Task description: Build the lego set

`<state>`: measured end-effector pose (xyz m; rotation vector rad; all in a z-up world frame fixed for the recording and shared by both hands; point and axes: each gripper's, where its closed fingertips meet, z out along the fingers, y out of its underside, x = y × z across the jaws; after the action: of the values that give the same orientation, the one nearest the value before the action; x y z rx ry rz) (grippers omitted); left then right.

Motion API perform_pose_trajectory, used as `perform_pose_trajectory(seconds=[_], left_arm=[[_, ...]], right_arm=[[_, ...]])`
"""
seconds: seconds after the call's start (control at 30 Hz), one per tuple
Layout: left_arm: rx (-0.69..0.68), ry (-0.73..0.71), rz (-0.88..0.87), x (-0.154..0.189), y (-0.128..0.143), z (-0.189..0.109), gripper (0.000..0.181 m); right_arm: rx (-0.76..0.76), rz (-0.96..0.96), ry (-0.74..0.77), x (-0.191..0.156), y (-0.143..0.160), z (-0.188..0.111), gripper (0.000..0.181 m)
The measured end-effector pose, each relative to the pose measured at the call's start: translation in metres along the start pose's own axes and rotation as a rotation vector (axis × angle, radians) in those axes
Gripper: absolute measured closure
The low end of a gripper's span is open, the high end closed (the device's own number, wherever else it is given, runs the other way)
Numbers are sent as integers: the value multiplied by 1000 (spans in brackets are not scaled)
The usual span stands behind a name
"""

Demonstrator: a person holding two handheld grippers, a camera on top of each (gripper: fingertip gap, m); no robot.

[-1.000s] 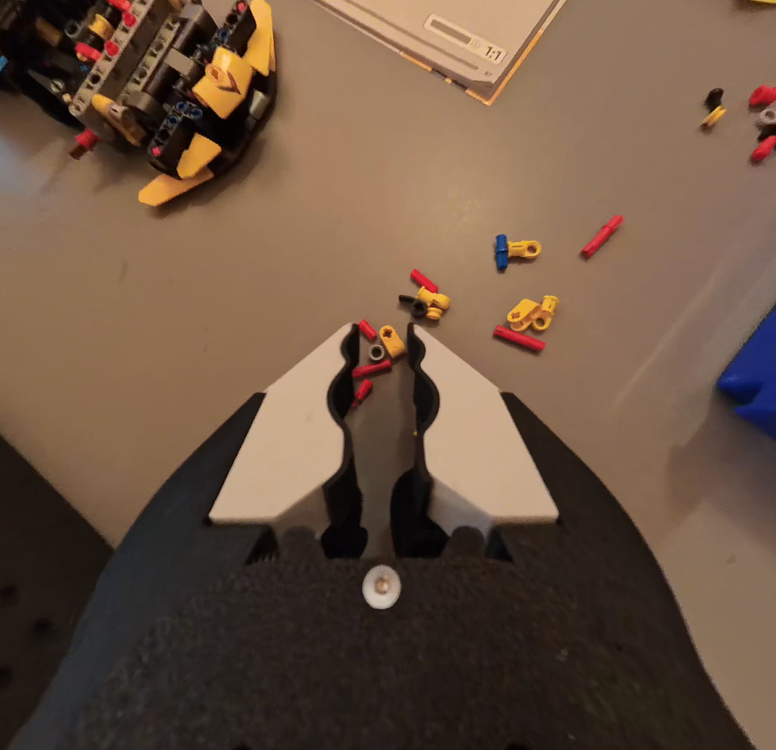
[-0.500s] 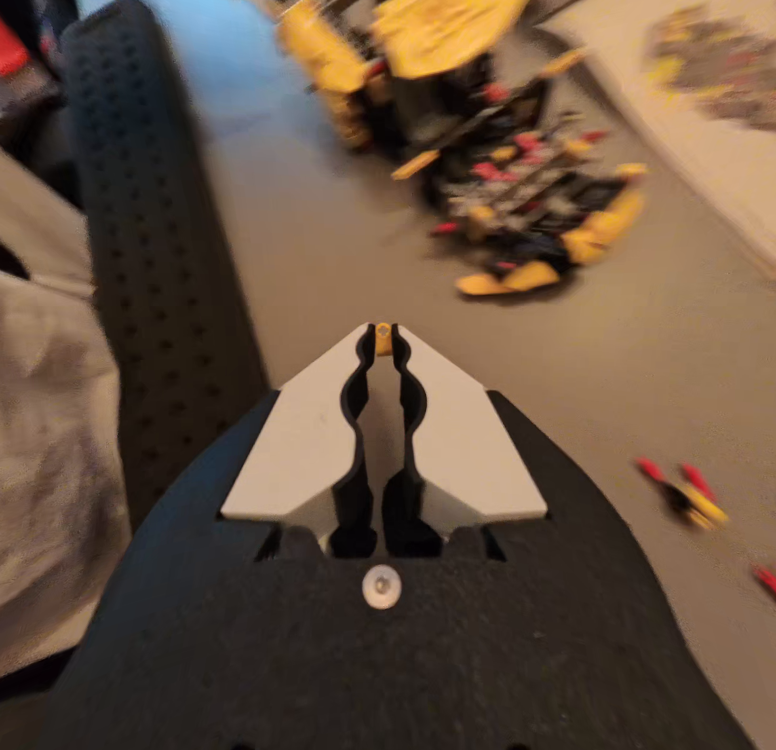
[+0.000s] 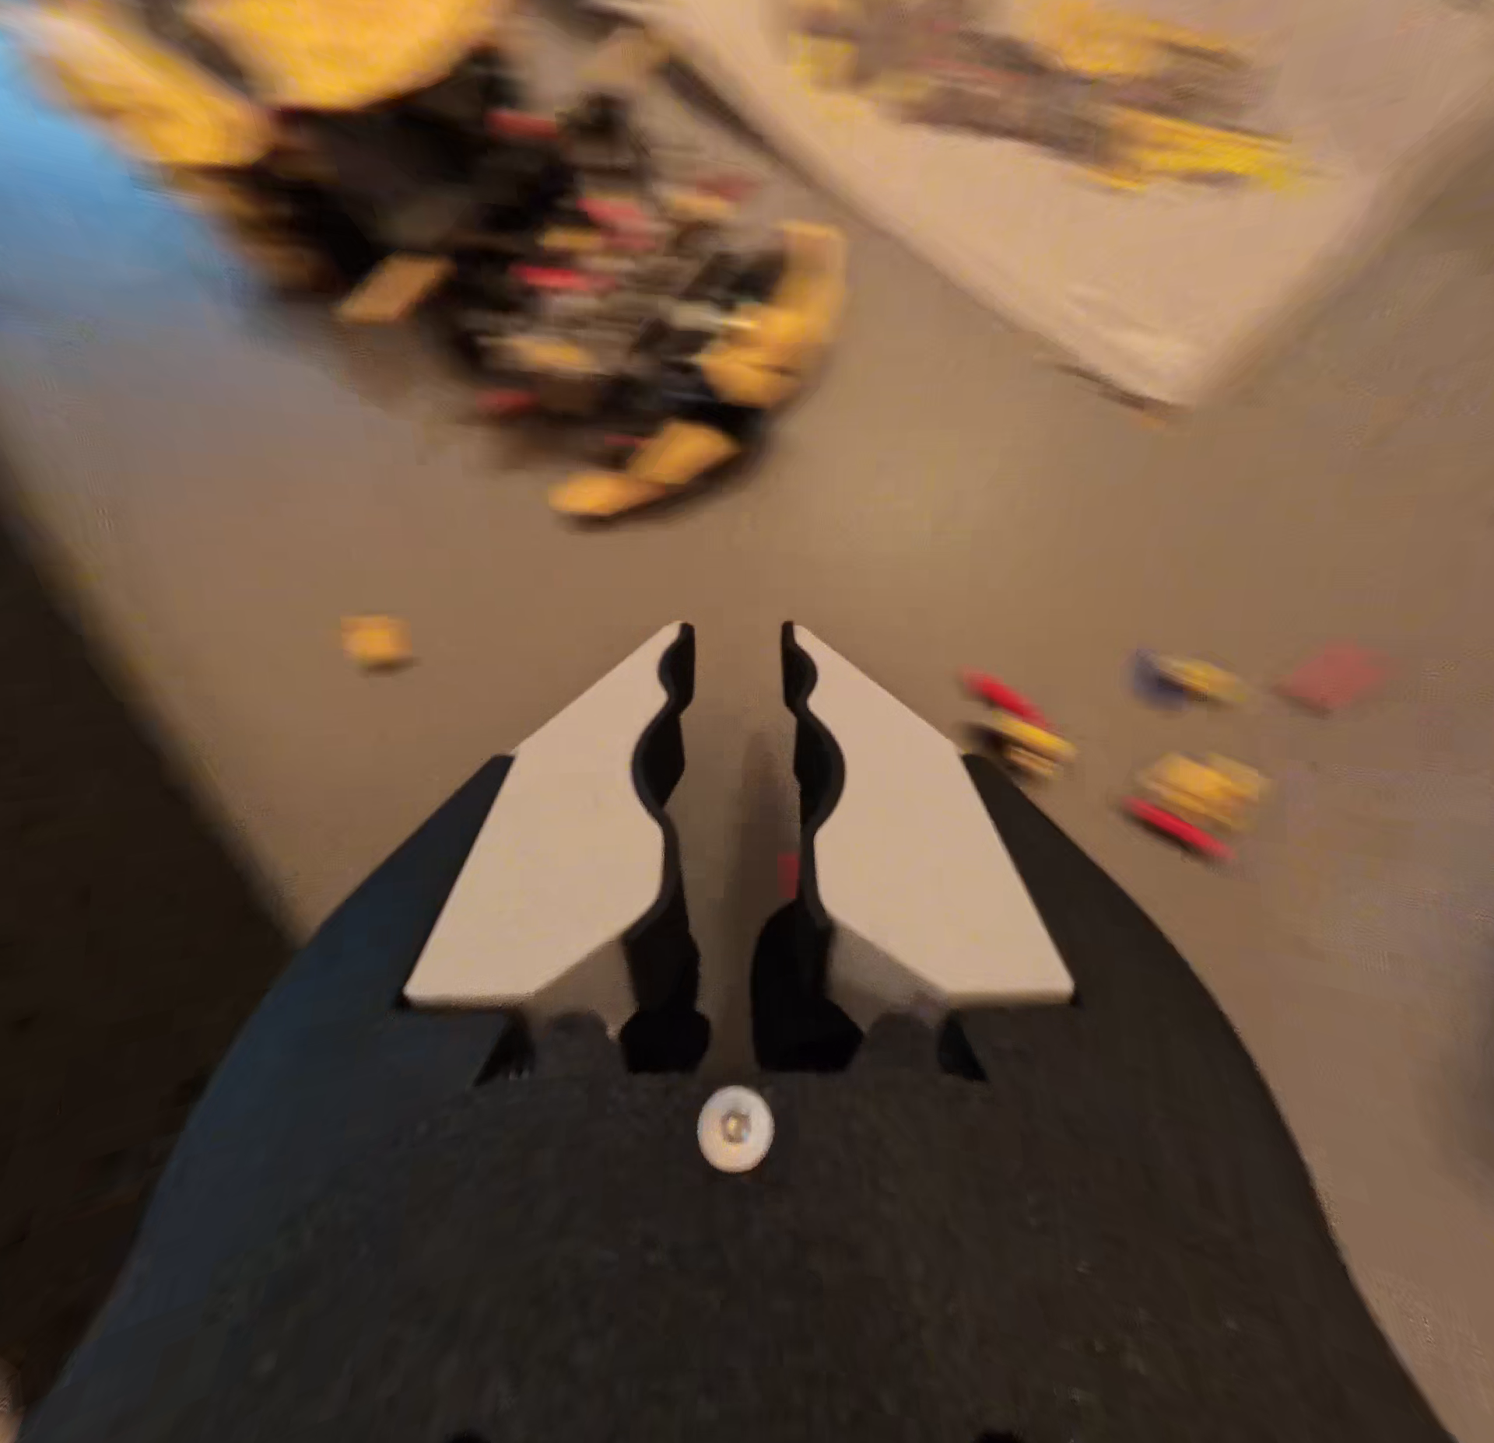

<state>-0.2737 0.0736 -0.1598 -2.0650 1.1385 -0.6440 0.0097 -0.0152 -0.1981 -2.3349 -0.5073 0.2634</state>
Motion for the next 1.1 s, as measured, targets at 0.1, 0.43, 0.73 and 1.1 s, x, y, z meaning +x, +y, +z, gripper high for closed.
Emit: perform_pose_trajectory(seconds=[0.1,0.43,0.73,1.1], left_arm=[[4,-1,0,0,0,0,148],[-9,-22,4,-1,4,-3,148],[-14,-32,19,-4,2,-5,148],[-6,-54,7,-11,2,-8,148]], right_arm=[[-60,141,276,89,28,-18,161],[-127,266,309,120,46,-8,164],[-140,180,354,121,38,-12,172],[60,-200,-350,-99,-34,-1,175]])
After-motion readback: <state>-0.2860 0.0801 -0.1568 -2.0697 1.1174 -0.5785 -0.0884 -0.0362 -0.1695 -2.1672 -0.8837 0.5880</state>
